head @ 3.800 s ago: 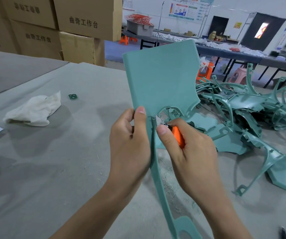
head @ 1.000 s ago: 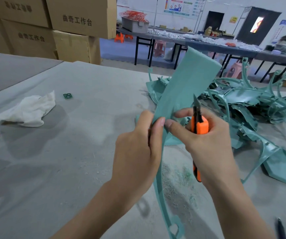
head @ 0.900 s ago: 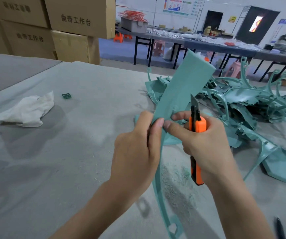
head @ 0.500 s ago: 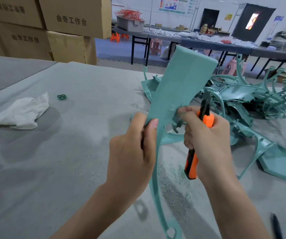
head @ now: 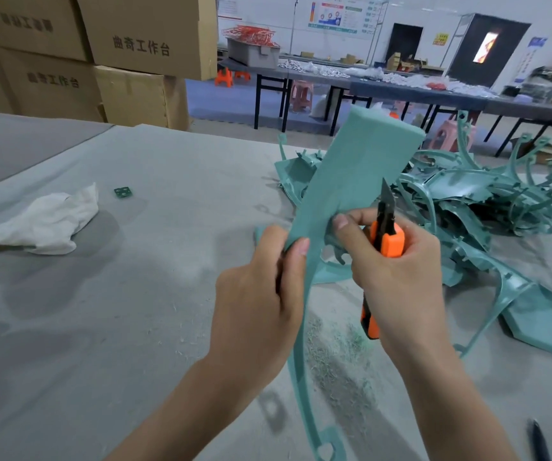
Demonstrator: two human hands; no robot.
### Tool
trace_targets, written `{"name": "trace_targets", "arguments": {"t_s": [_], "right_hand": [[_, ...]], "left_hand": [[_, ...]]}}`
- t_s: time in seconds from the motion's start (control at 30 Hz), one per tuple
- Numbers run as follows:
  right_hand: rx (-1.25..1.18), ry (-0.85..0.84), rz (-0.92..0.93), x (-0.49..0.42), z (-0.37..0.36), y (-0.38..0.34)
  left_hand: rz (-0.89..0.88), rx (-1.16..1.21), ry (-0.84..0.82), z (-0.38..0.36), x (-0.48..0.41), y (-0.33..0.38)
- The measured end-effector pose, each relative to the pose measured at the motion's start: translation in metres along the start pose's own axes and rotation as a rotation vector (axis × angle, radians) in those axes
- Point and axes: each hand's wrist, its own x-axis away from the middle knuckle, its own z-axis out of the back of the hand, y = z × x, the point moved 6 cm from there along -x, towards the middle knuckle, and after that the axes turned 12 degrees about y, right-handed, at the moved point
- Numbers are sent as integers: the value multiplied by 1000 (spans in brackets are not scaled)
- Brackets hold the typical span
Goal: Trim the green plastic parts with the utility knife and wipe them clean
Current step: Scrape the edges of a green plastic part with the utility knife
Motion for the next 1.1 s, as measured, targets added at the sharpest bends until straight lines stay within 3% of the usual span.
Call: {"name": "trace_targets", "arguments": {"t_s": [0.37, 0.63, 0.83, 0.97, 1.1], "right_hand": [[142, -247, -74, -23, 28, 0], [166, -516, -91, 11, -14, 5], [327, -391, 40, 16, -26, 17], [325, -465, -59, 18, -30, 26], [167, -570, -151, 22, -35, 28]], "left_hand": [[311, 51, 88, 7, -9, -37], [545, 226, 58, -5, 1, -51], [800, 452, -21, -22, 21, -57], [816, 429, 12, -22, 24, -59], [723, 376, 79, -13, 19, -55]]}}
